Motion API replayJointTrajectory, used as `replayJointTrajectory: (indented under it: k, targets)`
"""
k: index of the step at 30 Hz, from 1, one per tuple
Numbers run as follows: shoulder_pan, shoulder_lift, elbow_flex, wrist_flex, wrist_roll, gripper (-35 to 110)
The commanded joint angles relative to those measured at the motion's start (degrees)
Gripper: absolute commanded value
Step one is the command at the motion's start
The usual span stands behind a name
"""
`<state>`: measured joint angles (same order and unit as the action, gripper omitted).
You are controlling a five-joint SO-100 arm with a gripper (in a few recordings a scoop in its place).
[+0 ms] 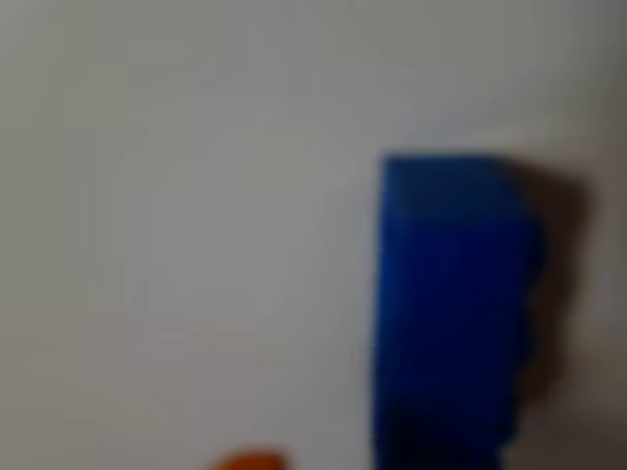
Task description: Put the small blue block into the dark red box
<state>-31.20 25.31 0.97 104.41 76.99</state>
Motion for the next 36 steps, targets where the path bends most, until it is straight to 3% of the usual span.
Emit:
replayJointTrajectory:
  k: [1, 8, 12, 18, 24, 30, 36]
  targets:
    - [-0.44, -0.26, -4.92, 0.7, 0.7, 25]
    - [0.18, -6.24, -10.72, 0.7, 0.7, 23]
    - [1.41, -9.32, -14.5, 0.7, -0.26, 2]
    - [2.11, -5.45, -13.36, 1.05, -4.83, 0]
    - [9.23, 31.64, 27.51, 1.14, -15.03, 0]
    - [25.58, 67.32, 62.84, 0.09, -32.34, 0]
    - [51.94, 110.21, 106.7, -17.58, -43.86, 0]
